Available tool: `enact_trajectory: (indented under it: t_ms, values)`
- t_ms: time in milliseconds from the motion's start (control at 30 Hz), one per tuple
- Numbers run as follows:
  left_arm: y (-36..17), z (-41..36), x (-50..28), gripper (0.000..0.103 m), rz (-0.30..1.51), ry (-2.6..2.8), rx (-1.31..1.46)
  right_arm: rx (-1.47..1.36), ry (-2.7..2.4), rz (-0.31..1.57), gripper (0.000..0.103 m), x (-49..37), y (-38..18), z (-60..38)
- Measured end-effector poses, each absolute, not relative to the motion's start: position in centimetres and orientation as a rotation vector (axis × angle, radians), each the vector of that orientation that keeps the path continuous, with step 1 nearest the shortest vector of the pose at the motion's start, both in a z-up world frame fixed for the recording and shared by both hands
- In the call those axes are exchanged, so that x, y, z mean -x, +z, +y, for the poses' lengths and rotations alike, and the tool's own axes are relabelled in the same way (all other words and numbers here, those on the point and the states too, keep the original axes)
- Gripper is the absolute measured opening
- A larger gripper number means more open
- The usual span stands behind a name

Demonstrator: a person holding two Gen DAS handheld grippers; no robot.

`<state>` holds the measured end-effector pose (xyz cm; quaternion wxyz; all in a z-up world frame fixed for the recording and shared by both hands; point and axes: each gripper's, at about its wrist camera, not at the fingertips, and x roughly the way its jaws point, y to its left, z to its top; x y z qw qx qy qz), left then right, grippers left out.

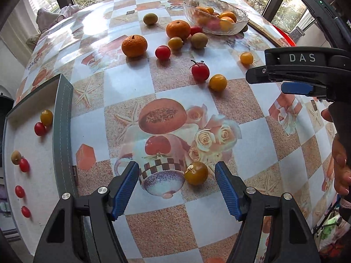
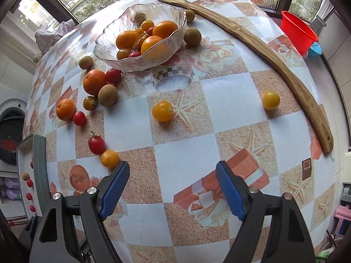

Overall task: Organize fruits
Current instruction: 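Move both open tools back over the fruits on the table, then grasp a yellow cherry tomato with the left tool while the right tool grasps another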

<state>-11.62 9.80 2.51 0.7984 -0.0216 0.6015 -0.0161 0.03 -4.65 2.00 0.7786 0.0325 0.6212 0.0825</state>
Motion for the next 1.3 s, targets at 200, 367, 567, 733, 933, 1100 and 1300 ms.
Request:
enact_trajectory:
  t_ms: [200,367,567,733,933,1100,1300]
  values:
    - [1.5,9.0,11.3,0.073,1.312,0.003,0.035,-0.015,0.186,1.312,0.083,-1.9,1.5,-3.8]
    - [1.3,8.5,11.4,0.072,1.306,0.025,0.033,0.06,0.216,1.273,0.07,-3.2,1.7,-1.9]
    - [1.6,8.1,11.5,0.052,1.306,0.015,0.038,0.15,0.221,1.248,0.038,-4.0,1.8,-0.3]
    - [2.2,7.7,11.8,0.022,1.297,-0.046,0.061,0.088,0.251,1.267,0.023,-3.7,1.9,-1.4]
    - [3.1,8.9,12.8,0.022,1.303,-0.097,0.155,0.006,0.285,1.306,0.023,-1.5,2.0,-2.5]
    - [4.0,10.6,13.1,0.022,1.297,-0.097,0.176,-0.033,0.303,1.339,0.023,1.3,2.3,-3.1]
    - [5.3,12.2,13.9,0.022,1.278,-0.081,0.202,-0.045,0.326,1.359,0.023,3.6,3.4,-2.9]
